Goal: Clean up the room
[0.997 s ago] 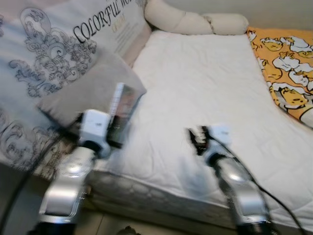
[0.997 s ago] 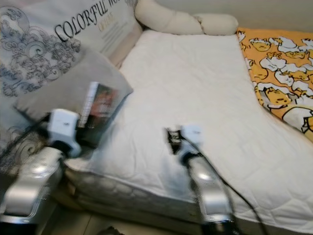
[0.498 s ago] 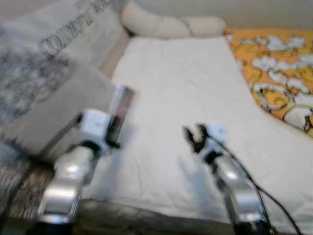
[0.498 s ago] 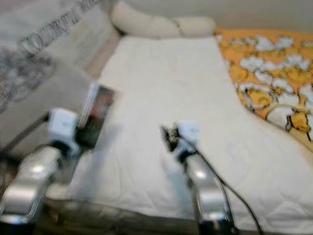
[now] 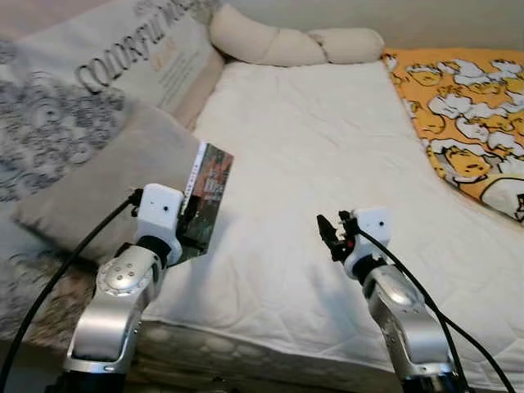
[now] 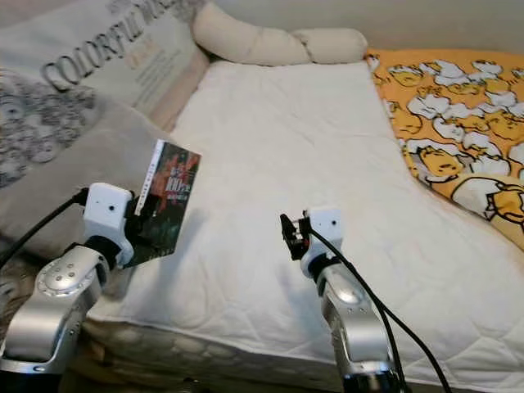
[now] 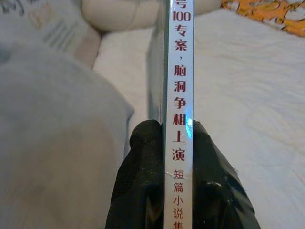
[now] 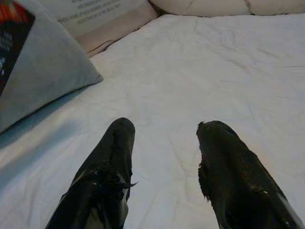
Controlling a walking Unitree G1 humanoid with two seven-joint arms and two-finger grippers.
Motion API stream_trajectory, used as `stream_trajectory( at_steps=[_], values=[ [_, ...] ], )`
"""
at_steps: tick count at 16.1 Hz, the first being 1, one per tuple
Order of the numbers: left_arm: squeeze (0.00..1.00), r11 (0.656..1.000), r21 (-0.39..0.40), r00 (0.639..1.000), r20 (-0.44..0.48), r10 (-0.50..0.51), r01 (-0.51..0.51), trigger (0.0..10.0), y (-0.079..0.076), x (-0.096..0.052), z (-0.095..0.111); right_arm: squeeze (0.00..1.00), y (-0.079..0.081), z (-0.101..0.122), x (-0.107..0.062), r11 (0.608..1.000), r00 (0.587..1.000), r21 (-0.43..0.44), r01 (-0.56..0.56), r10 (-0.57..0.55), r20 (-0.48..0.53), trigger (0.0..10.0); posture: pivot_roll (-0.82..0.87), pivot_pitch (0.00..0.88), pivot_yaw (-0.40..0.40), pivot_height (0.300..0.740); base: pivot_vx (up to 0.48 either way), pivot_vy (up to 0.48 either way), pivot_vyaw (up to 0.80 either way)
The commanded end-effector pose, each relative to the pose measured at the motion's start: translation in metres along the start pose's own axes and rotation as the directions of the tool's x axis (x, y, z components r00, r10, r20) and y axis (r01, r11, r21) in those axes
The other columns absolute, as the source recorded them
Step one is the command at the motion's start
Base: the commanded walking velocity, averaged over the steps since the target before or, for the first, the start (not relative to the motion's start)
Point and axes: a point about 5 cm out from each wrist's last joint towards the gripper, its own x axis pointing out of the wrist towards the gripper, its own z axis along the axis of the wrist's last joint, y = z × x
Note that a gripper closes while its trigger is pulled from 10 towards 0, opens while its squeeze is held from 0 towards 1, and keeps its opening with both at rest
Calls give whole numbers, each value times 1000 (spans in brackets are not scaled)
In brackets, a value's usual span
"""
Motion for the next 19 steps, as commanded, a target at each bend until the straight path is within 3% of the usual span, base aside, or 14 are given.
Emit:
stream_trajectory(
  at_steps=[1, 4, 6, 8, 9, 10, 11, 15, 18, 19],
  values=[
    [0, 1000, -14, 1000, 21, -16, 17, 10000, 1, 2, 9, 0, -2, 5, -1, 1000, 1000, 4, 0, 0, 15, 10000, 90, 0, 58, 740, 0, 0, 0],
    [0, 999, -37, 999, -21, -41, 40, 10000, 2, 10, 8, 0, -2, 3, -4, 1000, 1000, 4, -3, 3, 6, 10000, 83, 0, 65, 740, 0, 0, 0],
    [0, 990, -84, 992, -40, -120, 117, 10000, 1, 27, 6, 0, 0, 11, -9, 994, 996, -57, -92, 92, 10, 10000, 71, 0, 79, 740, 0, 0, 0],
    [0, 961, -210, 983, -3, -186, 181, 10000, 2, 41, 15, 0, -6, 24, -19, 980, 983, -92, -179, 183, 28, 10000, 39, 0, 86, 740, 0, 0, 0],
    [0, 931, -295, 976, 26, -215, 213, 10000, 4, 50, 20, 0, -11, 29, -22, 973, 976, -90, -213, 216, 30, 10000, 21, 0, 93, 740, 0, 0, 0],
    [0, 838, -461, 954, 90, -285, 294, 10000, 4, 67, 29, 0, -15, 37, -29, 943, 948, -98, -317, 319, 7, 10000, -7, 0, 100, 740, 0, 0, 0],
    [0, 778, -538, 942, 110, -317, 325, 10000, 3, 79, 33, 0, -15, 39, -34, 910, 916, -108, -400, 399, -31, 10000, -18, 10, 98, 740, 0, 0, 0],
    [0, 648, -674, 917, 116, -381, 355, 10000, -10, 100, 28, 0, -13, 48, -42, 836, 841, -94, -540, 532, -97, 10000, -38, 96, 86, 740, 0, 0, 0],
    [0, 675, -668, 902, -13, -432, 314, 10000, -29, 108, 3, 0, -15, 52, -50, 792, 790, -66, -607, 593, -154, 10000, -53, 156, 79, 740, 0, 0, 0],
    [0, 718, -633, 899, -81, -431, 287, 10000, -35, 109, -7, 0, -15, 51, -55, 787, 783, -63, -614, 597, -177, 10000, -69, 183, 84, 740, 0, 0, 0]
  ],
)
